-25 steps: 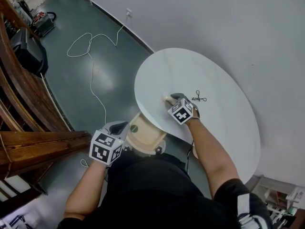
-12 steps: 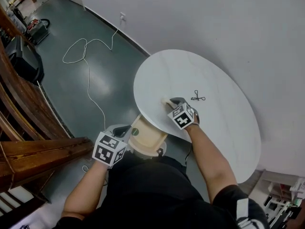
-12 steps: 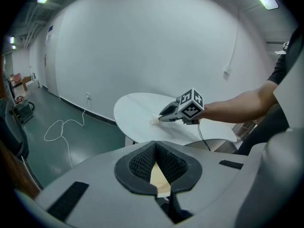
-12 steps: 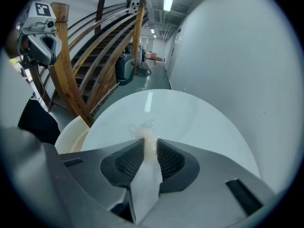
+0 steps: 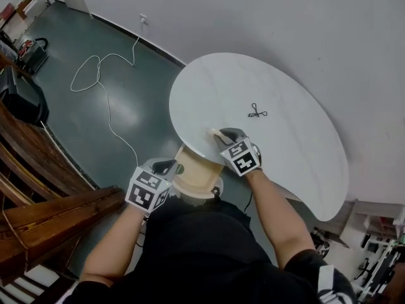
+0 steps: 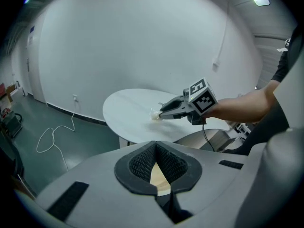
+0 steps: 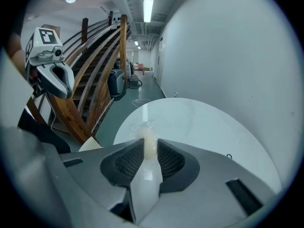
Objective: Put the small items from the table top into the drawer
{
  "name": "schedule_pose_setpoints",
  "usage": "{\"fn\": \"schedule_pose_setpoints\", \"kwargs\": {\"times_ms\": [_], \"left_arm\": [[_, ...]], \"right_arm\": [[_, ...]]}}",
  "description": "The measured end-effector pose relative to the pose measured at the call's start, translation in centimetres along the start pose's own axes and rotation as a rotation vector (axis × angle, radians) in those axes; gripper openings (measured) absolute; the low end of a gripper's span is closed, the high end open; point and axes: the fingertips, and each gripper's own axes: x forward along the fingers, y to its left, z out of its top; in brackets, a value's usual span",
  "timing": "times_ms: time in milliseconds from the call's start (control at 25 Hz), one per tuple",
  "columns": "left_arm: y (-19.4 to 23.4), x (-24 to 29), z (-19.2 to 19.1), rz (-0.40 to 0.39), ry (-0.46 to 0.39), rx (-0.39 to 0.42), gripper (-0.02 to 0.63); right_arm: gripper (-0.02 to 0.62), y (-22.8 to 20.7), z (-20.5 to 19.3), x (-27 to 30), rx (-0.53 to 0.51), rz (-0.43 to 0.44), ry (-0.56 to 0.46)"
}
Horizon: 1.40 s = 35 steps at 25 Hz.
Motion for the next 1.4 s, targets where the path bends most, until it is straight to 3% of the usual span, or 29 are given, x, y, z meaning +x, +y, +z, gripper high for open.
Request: {"fn": "schedule_pose_setpoints", "kwargs": {"times_ms": [600, 1080, 1400], "left_arm": [[-0.6, 1.9, -0.9, -0.1, 0.072, 0.115, 0.014], [0.2, 2.0, -3.1, -0.081, 0.093, 0.073, 0.014], [1.2, 0.8, -2.9, -0.029, 0.088, 0.045, 0.014]], "right_arm": [[0.087, 8.0, -3.6, -3.0, 0.131, 0.035, 0.011], [0.091, 15.7, -11.9, 0.9, -0.029, 0.197, 0.242], [0.097, 16.1, -15.5, 5.1, -0.082, 0.226, 0.35]]}}
